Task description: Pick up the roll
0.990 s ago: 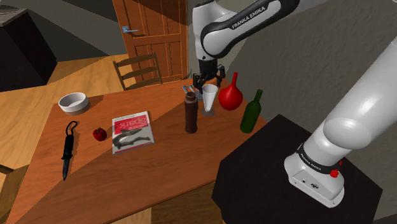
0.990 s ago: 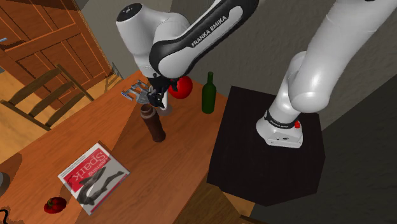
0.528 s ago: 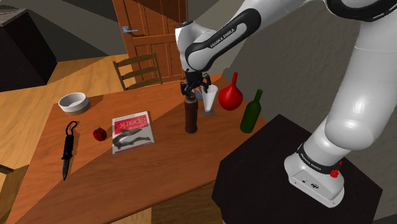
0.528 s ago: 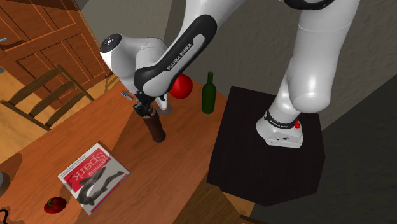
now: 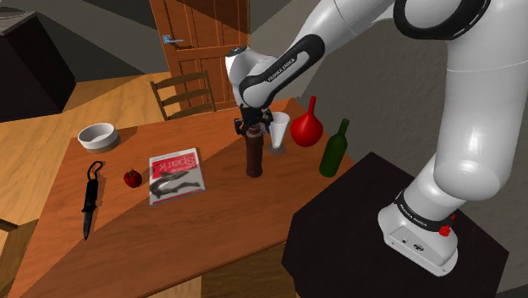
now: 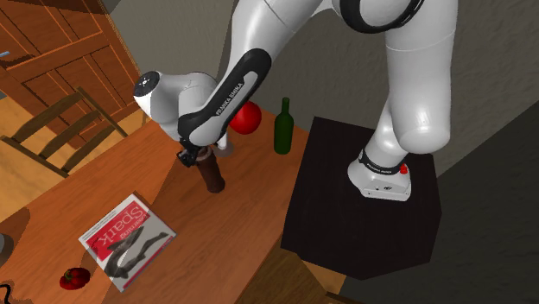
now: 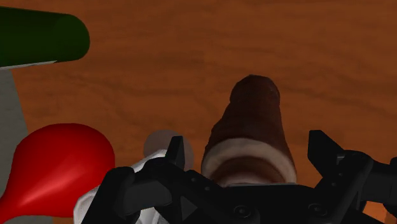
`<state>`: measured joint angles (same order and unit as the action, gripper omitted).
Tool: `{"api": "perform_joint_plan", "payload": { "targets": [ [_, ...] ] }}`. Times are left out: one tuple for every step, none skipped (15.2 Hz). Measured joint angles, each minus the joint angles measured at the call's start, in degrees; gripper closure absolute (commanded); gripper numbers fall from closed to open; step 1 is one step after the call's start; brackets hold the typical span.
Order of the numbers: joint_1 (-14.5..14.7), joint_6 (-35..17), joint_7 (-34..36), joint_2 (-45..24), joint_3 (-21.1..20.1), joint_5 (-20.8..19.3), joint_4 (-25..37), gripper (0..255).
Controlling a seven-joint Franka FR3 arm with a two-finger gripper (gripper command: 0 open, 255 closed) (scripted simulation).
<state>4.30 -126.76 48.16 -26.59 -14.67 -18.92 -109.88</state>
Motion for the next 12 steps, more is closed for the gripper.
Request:
{"api": "perform_joint_plan", "payload": {
  "targets": [
    [0.06,-0.53,0.17,-0.56,0.14,-0.25,0.0,0],
    [0.28,-1.17,0.57,-1.41,0.3,-0.58,0.15,0],
    [0.29,-1.53,0.66,-1.7,0.38,-0.72,0.04,0],
    [0.3,-1.67,0.68,-1.88,0.44,-0.8,0.09,255],
    [0.3,-1.73,0.7,-1.97,0.47,-0.84,0.15,255],
    [0.3,-1.76,0.7,-2.0,0.48,-0.87,0.2,255],
    [0.31,-1.78,0.71,-2.02,0.5,-0.89,0.24,255],
    [0.31,-1.79,0.71,-2.02,0.5,-0.89,0.24,255],
    [0.32,-1.8,0.72,-2.02,0.49,-0.89,0.23,255],
    [0.32,-1.81,0.74,-2.01,0.49,-0.9,0.23,255],
    [0.33,-1.81,0.75,-2.01,0.48,-0.9,0.22,255],
    [0.34,-1.81,0.75,-2.02,0.48,-0.9,0.23,255]
  ]
}}
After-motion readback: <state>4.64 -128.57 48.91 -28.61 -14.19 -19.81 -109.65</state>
